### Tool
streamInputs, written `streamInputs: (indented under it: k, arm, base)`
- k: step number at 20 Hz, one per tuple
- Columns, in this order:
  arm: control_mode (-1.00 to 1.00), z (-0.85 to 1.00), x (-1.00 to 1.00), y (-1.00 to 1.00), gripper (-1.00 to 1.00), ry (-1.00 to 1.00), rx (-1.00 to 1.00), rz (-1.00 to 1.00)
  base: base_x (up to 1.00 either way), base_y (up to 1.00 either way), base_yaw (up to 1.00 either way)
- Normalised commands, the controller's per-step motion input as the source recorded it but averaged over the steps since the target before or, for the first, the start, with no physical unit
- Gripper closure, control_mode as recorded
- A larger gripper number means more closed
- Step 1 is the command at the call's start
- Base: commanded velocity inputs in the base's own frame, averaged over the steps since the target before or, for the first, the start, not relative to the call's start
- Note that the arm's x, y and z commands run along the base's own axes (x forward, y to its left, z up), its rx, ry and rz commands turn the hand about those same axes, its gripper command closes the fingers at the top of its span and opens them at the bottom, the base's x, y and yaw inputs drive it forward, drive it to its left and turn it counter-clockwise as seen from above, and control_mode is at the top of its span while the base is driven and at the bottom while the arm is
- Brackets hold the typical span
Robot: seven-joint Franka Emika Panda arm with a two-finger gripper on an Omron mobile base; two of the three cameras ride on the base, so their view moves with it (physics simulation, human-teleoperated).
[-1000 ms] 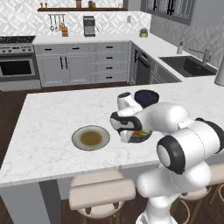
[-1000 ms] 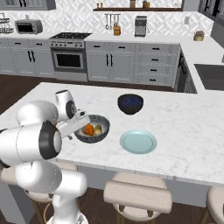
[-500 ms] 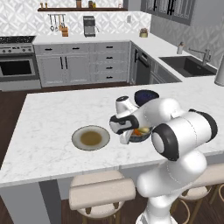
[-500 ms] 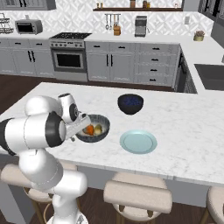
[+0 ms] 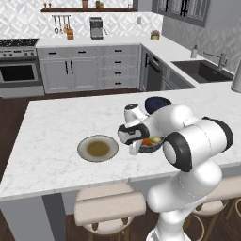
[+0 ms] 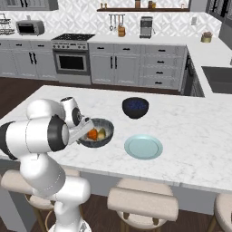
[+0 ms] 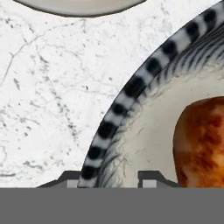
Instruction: Pick the chicken drumstick and cucumber from their plates and place them in the bowl. Then put the bowl in the fridge.
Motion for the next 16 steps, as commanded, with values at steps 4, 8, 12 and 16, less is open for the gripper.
streamInputs:
  k: [4,8,12,16]
  arm:
    - [-1.0,-0.19,-0.05,-0.14,1.0,0.0,0.0,0.0]
    - [-1.0,-0.01,0.0,-0.16,1.0,0.0,0.0,0.0]
    - [-1.0,0.46,-0.26,-0.19,1.0,-0.05,0.04,0.07]
    - [-1.0,1.0,-0.93,-0.01,1.0,-0.09,0.08,0.17]
  base:
    - [0.0,0.0,0.0]
    - [0.0,0.0,0.0]
    - [0.0,0.0,0.0]
    - [0.0,0.0,0.0]
